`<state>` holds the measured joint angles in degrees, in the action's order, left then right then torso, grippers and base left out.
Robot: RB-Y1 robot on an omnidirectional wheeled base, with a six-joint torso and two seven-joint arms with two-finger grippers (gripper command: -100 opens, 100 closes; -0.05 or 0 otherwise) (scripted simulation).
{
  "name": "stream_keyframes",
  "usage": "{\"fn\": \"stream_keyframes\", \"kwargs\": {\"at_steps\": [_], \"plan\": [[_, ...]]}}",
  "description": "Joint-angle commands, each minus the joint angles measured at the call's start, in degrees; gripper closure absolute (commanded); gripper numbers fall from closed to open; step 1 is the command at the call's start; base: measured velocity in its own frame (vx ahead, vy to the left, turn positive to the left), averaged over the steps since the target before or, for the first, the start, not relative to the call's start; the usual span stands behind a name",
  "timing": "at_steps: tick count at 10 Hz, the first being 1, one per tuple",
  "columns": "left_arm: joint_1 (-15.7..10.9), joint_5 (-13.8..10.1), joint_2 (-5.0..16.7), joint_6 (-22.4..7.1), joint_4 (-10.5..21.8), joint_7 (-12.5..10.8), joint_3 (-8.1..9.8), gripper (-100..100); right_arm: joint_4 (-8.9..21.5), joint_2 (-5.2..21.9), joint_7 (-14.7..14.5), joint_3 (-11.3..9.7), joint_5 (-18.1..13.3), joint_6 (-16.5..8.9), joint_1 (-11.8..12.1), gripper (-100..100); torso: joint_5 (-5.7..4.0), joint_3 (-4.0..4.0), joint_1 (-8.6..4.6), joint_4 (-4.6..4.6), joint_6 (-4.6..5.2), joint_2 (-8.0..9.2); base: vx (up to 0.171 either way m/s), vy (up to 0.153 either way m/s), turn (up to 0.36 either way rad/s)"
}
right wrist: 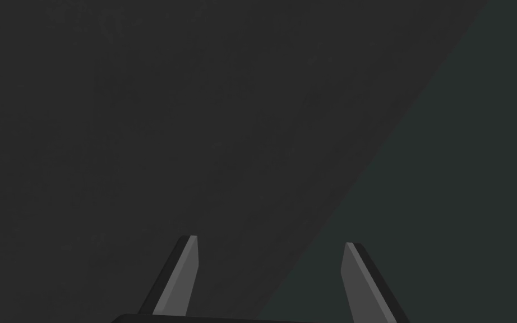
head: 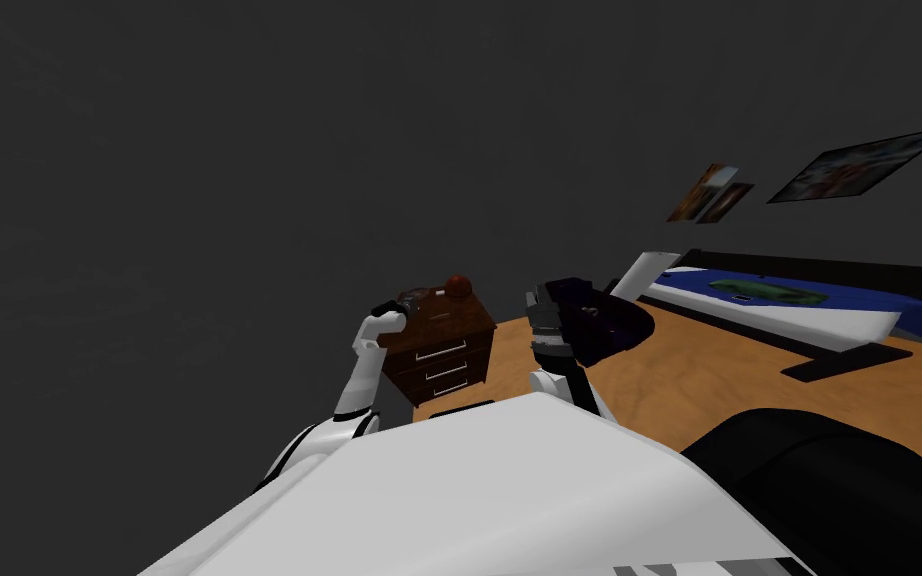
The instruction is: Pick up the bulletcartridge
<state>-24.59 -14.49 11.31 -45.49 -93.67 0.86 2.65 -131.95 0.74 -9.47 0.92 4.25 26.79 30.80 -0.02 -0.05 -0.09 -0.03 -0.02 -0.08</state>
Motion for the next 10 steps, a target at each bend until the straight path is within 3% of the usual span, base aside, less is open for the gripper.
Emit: {"fn": "stream_keyframes", "kwargs": {"at_steps": [1,2,4,5,6,7,10], "plan": [[-1.2,-0.2,-0.1,-2.9,1.4,-0.3,-0.17,-100,0.0,0.0,0.0,0.0,0.0,0.0,0.0,0,0.00,0.00,0.00,0.00,0.00,0.00,0.028,-0.029,0.019],[-3.6,-1.1,0.1,-4.5,3.9,-0.7,-0.47,-100,0.0,0.0,0.0,0.0,0.0,0.0,0.0,0,0.00,-0.01,-0.01,-0.01,0.00,-0.02,0.031,-0.046,0.031],[-3.6,-1.1,0.1,-6.8,4.2,-0.7,-0.47,-100,0.0,0.0,0.0,0.0,0.0,0.0,0.0,0,-0.01,-0.02,-0.05,-0.02,0.00,-0.03,0.023,-0.026,0.007],[-5.8,-2.0,0.4,-9.0,6.8,-1.2,-0.80,-100,0.0,0.0,0.0,0.0,0.0,0.0,0.0,0,0.00,0.00,0.03,0.00,-0.01,0.01,0.033,-0.027,0.025],[-5.8,-2.0,0.4,-10.4,7.0,-1.2,-0.80,-100,0.0,0.0,0.0,0.0,0.0,0.0,0.0,0,0.00,-0.02,0.00,-0.01,0.00,-0.04,0.029,-0.028,0.020],[-8.0,-2.8,0.6,-12.3,9.0,-1.7,-1.14,-100,0.0,0.0,0.0,0.0,0.0,0.0,0.0,0,0.00,-0.02,0.00,-0.01,-0.01,-0.03,0.035,-0.037,0.031],[-10.0,-3.6,0.8,-17.4,12.6,-2.2,-1.49,-100,0.0,0.0,0.0,0.0,0.0,0.0,0.0,0,-0.02,-0.03,-0.06,-0.01,0.00,-0.05,0.031,-0.039,0.021]]}}
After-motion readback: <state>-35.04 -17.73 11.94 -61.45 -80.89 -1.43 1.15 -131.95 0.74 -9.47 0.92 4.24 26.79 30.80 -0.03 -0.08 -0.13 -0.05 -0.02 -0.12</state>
